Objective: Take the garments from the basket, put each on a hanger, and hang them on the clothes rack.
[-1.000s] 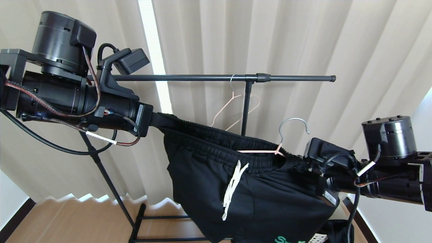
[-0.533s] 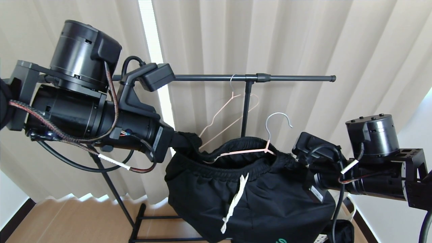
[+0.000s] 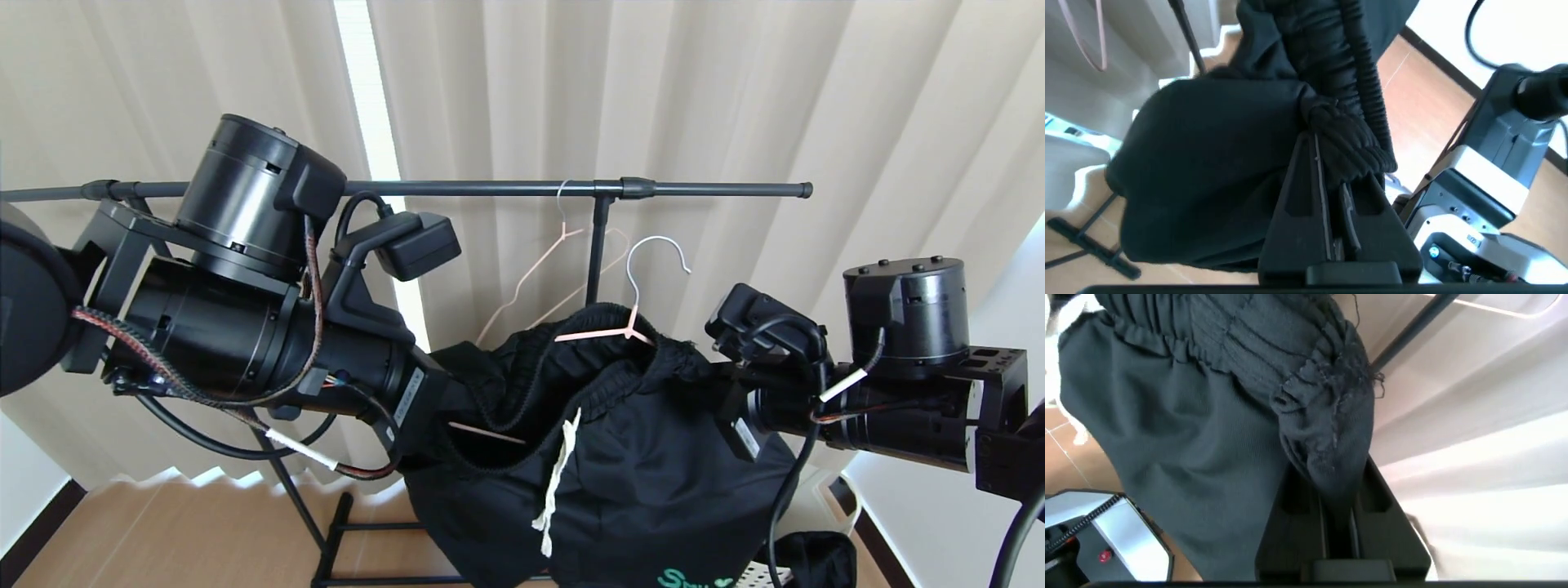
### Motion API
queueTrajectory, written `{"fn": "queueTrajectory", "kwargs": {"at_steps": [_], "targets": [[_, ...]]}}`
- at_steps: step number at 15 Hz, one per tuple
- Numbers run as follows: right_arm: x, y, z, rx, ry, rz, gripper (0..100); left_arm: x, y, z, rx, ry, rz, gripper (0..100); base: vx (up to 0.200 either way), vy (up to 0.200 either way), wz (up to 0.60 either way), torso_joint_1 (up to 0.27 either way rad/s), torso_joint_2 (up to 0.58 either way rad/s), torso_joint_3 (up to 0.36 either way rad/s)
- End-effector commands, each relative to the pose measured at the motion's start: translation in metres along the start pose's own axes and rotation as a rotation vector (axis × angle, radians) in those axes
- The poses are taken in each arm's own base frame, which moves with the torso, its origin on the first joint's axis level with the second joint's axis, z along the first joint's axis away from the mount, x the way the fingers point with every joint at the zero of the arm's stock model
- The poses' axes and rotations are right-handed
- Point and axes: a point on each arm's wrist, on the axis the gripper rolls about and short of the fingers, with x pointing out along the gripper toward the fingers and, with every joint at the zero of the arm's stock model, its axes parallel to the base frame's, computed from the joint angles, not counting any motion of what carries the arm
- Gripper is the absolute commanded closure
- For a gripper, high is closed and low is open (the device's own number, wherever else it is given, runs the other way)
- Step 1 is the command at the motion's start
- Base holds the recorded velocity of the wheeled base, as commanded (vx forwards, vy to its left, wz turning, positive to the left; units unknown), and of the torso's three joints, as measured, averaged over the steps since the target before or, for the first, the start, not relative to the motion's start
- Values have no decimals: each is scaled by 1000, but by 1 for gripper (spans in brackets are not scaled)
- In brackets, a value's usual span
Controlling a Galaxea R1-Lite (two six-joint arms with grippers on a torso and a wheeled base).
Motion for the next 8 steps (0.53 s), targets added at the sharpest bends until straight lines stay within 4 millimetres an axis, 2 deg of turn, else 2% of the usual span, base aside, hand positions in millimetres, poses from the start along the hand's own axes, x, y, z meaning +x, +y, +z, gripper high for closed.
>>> {"fn": "queueTrajectory", "kwargs": {"at_steps": [1,4,8], "targets": [[-1,0,2,-1,-7,-3,100,4,0,-3,-1,17,6,100,0,0,0,0,0,0],[-5,-6,2,6,-14,-29,100,-1,5,0,-12,8,112,100,0,0,0,0,0,0],[-4,-17,4,9,-72,-90,100,-20,22,-2,-106,-28,212,100,0,0,0,0,0,0]]}}
